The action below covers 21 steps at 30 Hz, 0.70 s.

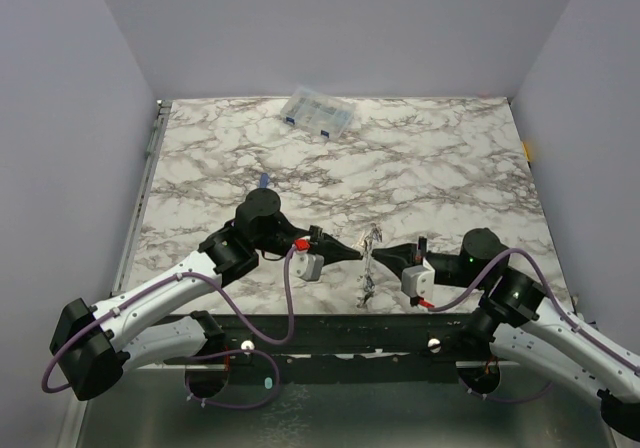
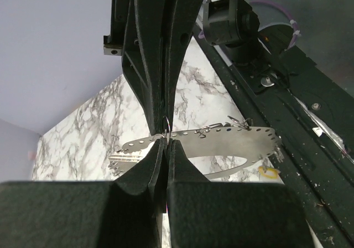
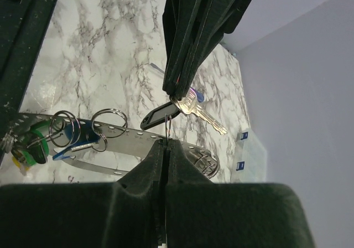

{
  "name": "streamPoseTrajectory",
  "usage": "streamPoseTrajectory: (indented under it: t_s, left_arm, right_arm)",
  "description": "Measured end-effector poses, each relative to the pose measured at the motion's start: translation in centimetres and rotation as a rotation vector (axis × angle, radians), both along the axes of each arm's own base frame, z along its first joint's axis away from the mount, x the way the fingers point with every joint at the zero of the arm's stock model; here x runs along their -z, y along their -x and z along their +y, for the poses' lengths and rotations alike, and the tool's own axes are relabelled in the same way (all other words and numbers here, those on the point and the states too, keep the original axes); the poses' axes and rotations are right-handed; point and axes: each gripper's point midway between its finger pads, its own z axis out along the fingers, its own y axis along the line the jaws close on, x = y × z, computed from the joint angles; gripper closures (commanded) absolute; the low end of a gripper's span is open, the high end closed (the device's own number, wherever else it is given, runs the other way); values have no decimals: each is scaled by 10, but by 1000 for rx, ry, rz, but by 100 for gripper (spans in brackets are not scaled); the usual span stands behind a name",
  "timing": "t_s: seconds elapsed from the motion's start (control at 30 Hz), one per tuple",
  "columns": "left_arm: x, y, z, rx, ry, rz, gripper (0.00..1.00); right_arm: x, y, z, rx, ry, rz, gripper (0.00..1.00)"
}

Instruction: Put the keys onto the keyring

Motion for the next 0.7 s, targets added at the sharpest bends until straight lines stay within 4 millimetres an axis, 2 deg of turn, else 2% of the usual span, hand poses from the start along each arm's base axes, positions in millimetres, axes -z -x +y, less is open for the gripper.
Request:
streamPoseTrajectory:
  t_s: [0.33, 0.7]
  left_arm:
    - [0, 9, 1, 44, -2, 25, 100]
    - [14, 13, 6, 44, -16, 22, 100]
  right_arm:
    - [5, 2, 3, -12, 16, 15, 100]
    - [13, 10, 4, -40, 57, 60, 100]
